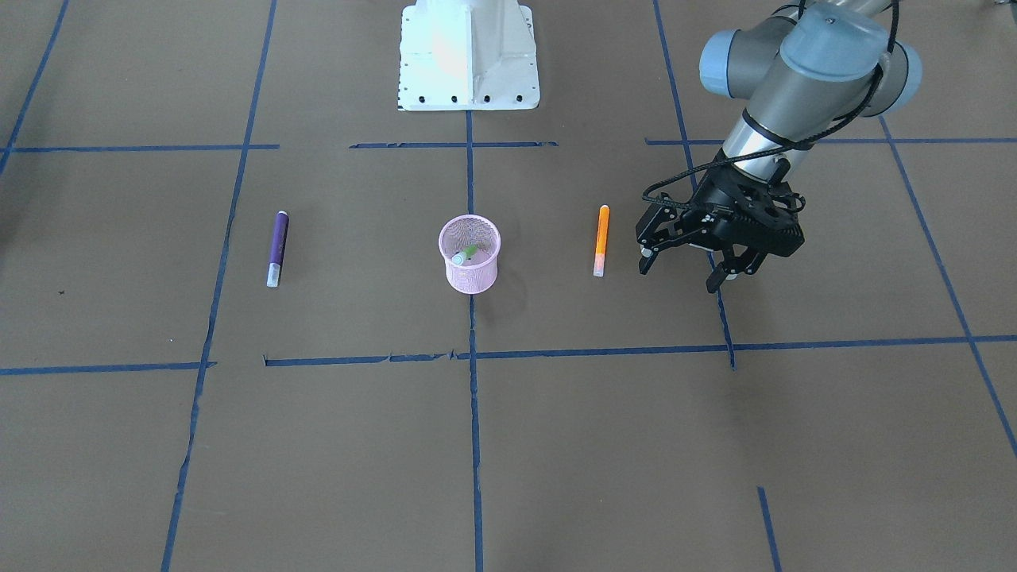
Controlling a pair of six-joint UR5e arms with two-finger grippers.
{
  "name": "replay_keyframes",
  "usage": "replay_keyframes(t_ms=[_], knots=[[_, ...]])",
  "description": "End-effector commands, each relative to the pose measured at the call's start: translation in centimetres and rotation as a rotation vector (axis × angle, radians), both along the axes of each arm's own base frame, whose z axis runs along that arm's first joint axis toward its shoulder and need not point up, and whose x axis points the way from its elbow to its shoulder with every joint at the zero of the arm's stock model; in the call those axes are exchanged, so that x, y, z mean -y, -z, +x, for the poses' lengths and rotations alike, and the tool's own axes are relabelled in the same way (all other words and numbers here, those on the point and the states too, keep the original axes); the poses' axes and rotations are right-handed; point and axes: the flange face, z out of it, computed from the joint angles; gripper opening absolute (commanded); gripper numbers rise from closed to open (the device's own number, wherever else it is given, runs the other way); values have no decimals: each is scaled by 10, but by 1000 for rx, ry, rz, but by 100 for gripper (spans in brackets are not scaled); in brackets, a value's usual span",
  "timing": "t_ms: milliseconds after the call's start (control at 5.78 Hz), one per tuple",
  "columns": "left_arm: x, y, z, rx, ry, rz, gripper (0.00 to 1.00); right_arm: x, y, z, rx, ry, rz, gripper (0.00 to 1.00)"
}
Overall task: Collect pens into pen holder
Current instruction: 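Grasp the yellow marker with the right gripper and lift it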
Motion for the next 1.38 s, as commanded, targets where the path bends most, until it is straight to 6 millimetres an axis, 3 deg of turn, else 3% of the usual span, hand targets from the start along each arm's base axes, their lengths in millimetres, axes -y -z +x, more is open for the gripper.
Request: replay_keyframes(t_ms=[0, 173, 346, 692, 865, 1038, 1211], knots=[[-1, 1, -1, -9, -12, -6, 100, 0, 0, -1, 0, 3, -1, 16], [-1, 2, -2, -10, -12, -5, 100, 2, 3, -2, 2, 2, 6, 0], [0, 2, -3, -11, -10, -7, 100, 12, 24, -3, 16, 9, 63, 0], [2, 2, -7, -13, -4, -5, 100, 32, 158, -7, 63, 5, 331, 0], [2, 2, -7, -13, -4, -5, 100, 41, 232, -36, 104, 40, 454, 0], [2, 2, -7, -13, -4, -5, 100, 44, 301, -54, 149, -2, 572, 0], [2, 3, -8, -15, -4, -2, 100, 50, 363, -97, 235, -71, 638, 0]])
